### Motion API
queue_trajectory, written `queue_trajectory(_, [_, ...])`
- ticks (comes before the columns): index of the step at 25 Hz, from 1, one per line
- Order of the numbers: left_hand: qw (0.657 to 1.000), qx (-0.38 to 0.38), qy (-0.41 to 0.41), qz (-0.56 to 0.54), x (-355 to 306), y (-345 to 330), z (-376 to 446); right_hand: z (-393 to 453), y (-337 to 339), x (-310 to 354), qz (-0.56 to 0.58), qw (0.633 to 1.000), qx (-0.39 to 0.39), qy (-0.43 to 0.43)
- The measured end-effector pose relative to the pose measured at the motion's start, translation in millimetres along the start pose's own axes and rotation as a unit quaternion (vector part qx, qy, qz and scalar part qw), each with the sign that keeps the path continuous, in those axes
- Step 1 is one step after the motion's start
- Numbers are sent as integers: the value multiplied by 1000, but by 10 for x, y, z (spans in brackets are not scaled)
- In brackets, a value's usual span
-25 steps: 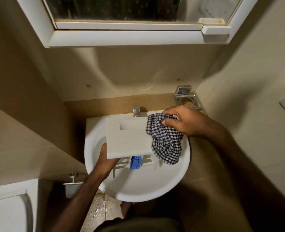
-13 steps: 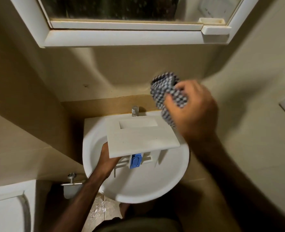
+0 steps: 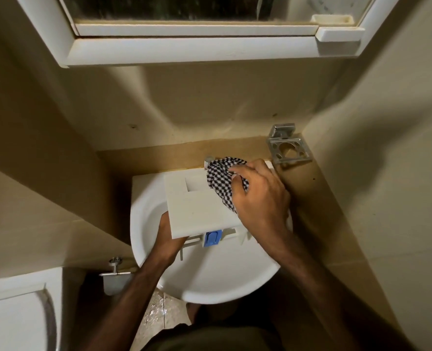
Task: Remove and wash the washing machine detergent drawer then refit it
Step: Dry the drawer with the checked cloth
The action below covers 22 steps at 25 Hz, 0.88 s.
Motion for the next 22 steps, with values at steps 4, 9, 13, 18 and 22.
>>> queue_trajectory(4, [1000, 4, -11, -3, -55, 28, 30, -36, -1, 27, -61, 995, 56, 52])
queue_trajectory(9, [1000, 4, -26, 10, -172, 7, 98, -98, -102, 66, 96, 993, 50, 57])
queue_trajectory(13, [1000, 8, -29, 4, -121, -80, 91, -285, -361, 607, 73, 989, 10, 127])
queue_trajectory(18, [1000, 5, -8, 0, -98, 8, 42, 48, -38, 124, -25, 997, 9, 76])
queue_trajectory(22, [999, 21, -5, 31, -165, -51, 39, 60, -134, 253, -3, 997, 24, 70])
Point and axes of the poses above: each hand's wrist, its own z-axis towards the middle knuckle, its own y-axis out of the back of the hand, x = y × z, the point moved 3 cm from there along z, towards the middle knuckle, and after that the axes turned 12 degrees about y, right-handed, at the moved point
